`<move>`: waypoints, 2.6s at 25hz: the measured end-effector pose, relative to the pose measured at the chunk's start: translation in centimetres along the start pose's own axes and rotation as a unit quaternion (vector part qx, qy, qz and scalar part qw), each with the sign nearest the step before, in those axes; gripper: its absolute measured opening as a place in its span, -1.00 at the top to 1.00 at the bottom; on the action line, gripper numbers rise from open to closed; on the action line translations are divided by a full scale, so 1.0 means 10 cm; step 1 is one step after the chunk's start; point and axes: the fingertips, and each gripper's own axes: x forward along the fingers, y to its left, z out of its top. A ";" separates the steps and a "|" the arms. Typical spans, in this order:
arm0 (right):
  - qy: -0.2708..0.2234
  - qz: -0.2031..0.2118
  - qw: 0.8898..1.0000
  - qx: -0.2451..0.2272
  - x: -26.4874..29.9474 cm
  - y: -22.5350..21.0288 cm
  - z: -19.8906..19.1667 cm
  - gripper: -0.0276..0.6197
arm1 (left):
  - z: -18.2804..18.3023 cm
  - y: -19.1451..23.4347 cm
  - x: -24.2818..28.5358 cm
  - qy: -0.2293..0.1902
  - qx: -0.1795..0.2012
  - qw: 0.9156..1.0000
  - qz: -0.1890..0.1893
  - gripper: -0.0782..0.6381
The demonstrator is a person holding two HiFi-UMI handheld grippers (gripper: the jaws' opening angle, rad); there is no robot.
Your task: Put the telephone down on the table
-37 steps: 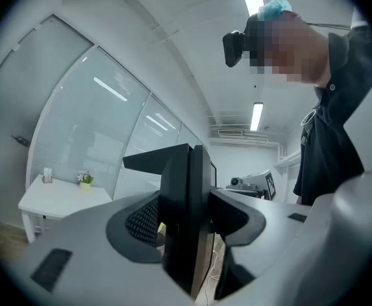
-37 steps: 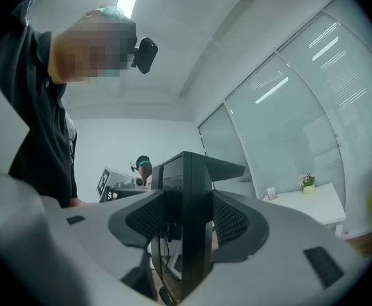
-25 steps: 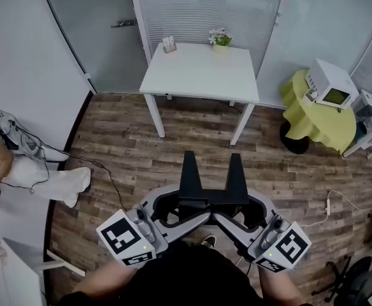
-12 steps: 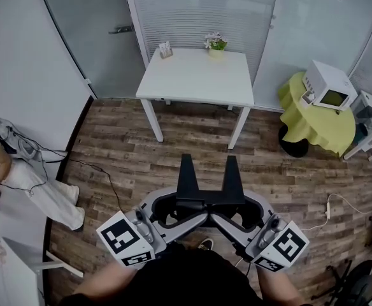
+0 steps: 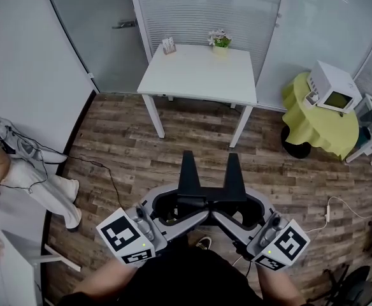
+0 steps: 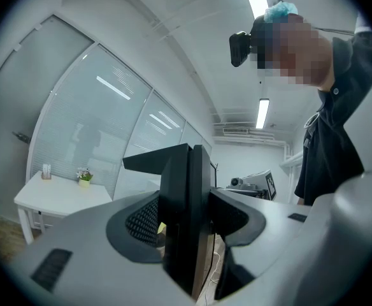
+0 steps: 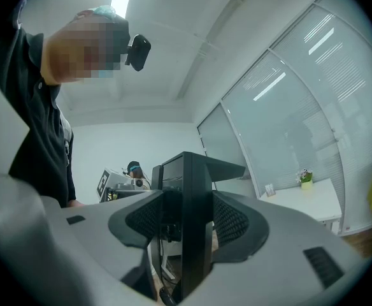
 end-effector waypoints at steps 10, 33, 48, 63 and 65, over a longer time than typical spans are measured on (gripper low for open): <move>0.008 -0.012 1.000 -0.007 0.44 -0.30 0.03 0.14 | 0.11 0.51 0.03 0.000 0.007 1.000 -0.022 0.13; 0.017 -0.044 0.999 -0.004 2.03 -1.02 0.03 0.14 | 0.51 2.21 -0.17 0.000 -0.005 0.999 -0.053 0.13; 0.017 -0.044 0.999 0.006 2.43 -1.30 -0.01 0.15 | 0.57 2.70 -0.17 0.002 -0.009 0.999 -0.051 0.13; 0.018 -0.013 1.000 0.003 2.58 -2.26 0.27 0.15 | 0.80 3.28 0.61 0.004 0.000 1.000 -0.024 0.13; 0.018 -0.009 1.000 0.006 2.59 -2.47 0.31 0.15 | 0.83 3.39 0.78 0.005 -0.002 1.000 -0.020 0.13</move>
